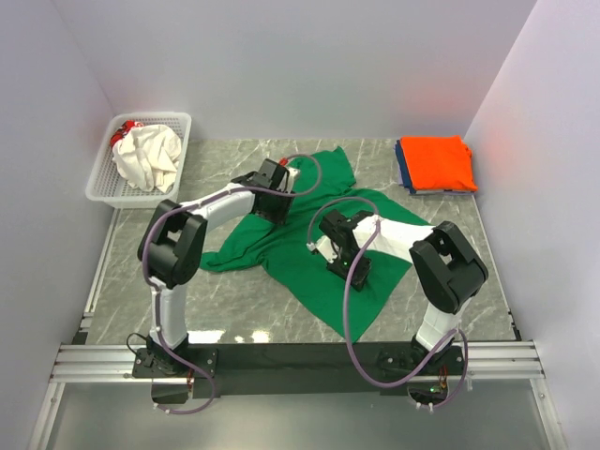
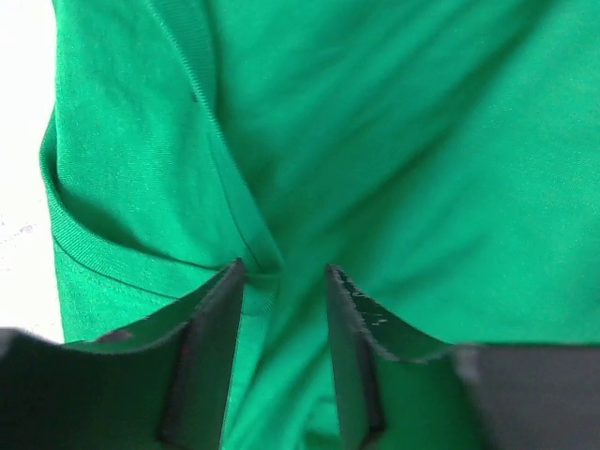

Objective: Fold and stack the t-shirts
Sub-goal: Flatten the tshirt out

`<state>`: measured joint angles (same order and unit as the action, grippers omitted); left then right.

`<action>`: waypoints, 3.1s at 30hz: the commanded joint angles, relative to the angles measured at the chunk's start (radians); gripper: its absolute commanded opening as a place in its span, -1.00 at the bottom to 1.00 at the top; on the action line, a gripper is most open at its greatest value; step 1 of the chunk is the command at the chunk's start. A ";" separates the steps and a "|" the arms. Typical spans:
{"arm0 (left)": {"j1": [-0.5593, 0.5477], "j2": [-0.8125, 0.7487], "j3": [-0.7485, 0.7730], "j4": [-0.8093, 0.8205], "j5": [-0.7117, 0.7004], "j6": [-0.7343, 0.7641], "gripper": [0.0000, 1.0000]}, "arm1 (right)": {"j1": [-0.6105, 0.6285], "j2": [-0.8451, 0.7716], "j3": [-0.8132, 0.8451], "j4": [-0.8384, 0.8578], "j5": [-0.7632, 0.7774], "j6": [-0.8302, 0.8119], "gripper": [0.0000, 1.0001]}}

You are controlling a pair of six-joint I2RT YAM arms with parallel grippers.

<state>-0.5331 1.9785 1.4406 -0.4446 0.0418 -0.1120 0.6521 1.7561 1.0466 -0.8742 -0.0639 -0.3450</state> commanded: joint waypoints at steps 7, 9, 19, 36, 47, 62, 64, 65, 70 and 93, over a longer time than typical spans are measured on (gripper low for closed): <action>-0.025 0.046 0.078 -0.029 -0.236 0.003 -0.49 | 0.000 -0.003 -0.043 0.011 0.029 -0.025 -0.52; -0.016 0.022 0.067 -0.010 -0.275 0.021 -0.62 | 0.000 -0.004 -0.048 0.011 0.036 -0.029 -0.53; 0.263 0.011 0.104 0.015 -0.253 0.172 -0.99 | -0.040 0.003 -0.030 -0.006 0.111 -0.083 -0.54; 0.482 -0.409 -0.160 -0.147 0.414 0.499 0.06 | -0.244 0.129 0.185 -0.045 0.252 -0.238 -0.56; 0.418 -0.803 -0.645 -0.363 0.474 1.001 -0.06 | -0.292 0.105 0.363 -0.175 0.049 -0.200 -0.44; 0.229 -0.681 -0.816 0.061 0.092 1.008 0.04 | -0.287 -0.024 0.300 -0.247 -0.056 -0.149 -0.42; 0.228 -0.650 -0.798 0.075 0.066 1.003 -0.10 | -0.287 -0.026 0.294 -0.243 -0.056 -0.149 -0.42; 0.228 -0.618 -0.778 0.073 0.060 1.002 -0.14 | -0.286 -0.024 0.294 -0.244 -0.059 -0.147 -0.42; 0.231 -0.558 -0.653 -0.109 0.153 1.051 -0.99 | -0.287 -0.018 0.290 -0.238 -0.051 -0.157 -0.42; 0.384 -0.208 0.006 -0.310 0.601 0.848 0.22 | -0.298 -0.034 0.250 -0.232 -0.085 -0.160 -0.43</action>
<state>-0.1104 1.9747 1.5661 -0.8223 0.5545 0.7177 0.3592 1.7687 1.2945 -1.0946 -0.1188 -0.5106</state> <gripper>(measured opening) 0.602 0.285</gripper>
